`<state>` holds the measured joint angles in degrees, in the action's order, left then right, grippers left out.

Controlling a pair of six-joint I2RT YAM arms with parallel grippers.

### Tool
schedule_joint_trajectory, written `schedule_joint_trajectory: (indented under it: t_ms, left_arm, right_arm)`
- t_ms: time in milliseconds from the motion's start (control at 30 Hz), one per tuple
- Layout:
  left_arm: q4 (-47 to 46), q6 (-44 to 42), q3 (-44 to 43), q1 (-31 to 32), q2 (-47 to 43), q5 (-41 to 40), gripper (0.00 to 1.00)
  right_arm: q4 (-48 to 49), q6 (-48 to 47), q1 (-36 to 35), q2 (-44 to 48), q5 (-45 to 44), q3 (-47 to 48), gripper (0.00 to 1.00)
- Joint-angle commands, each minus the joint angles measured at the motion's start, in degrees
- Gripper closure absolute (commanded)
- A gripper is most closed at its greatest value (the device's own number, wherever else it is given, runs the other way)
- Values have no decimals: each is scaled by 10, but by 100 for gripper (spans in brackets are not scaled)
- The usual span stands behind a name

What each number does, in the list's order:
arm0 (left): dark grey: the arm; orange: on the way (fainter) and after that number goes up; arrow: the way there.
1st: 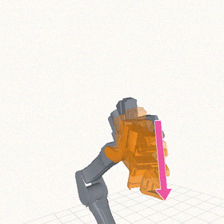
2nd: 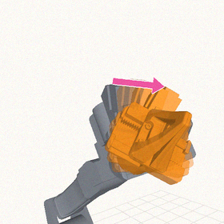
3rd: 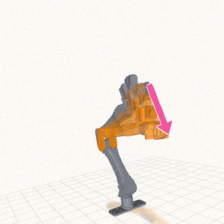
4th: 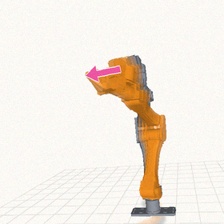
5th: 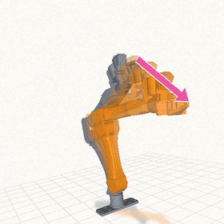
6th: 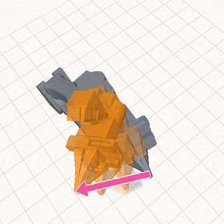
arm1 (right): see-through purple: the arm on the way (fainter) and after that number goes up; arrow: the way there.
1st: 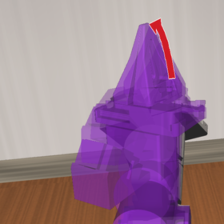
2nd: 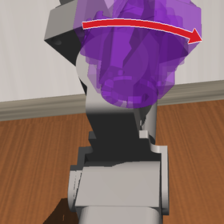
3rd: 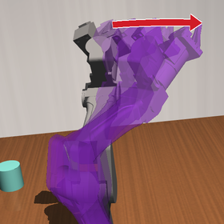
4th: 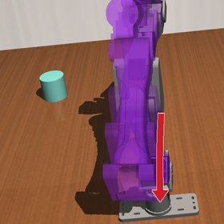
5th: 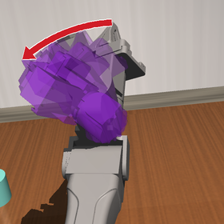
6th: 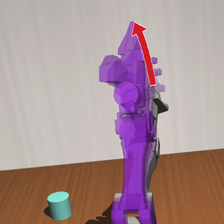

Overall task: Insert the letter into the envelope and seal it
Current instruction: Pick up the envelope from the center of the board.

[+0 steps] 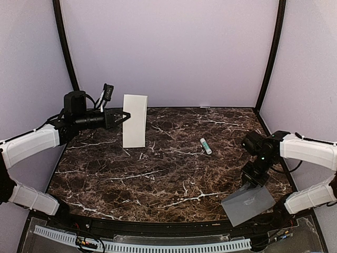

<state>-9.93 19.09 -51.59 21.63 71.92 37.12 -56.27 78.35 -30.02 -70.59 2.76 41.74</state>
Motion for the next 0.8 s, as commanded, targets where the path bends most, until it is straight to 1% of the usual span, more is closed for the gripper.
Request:
schedule_joint_trajectory:
  t_ms: [0, 100, 267, 367, 433, 767]
  left_arm:
    - [-5, -6, 4, -3, -19, 2, 100]
    - [-6, -4, 5, -3, -20, 3, 100]
    - [-8, -3, 6, -3, -22, 4, 100]
    - [-8, -3, 6, -3, -23, 3, 100]
    - [-8, -3, 6, -3, -25, 4, 100]
    - [-8, -3, 6, -2, -28, 4, 100]
  right_arm:
    - [-18, 8, -8, 14, -4, -4, 80]
    - [-23, 11, -10, 16, -4, -2, 86]
    - [-52, 13, -16, 19, -19, 19, 87]
    - [-52, 21, -20, 25, -17, 13, 96]
    - [-51, 25, -21, 30, -14, 6, 100]
    - [-41, 32, -27, 36, -24, 3, 100]
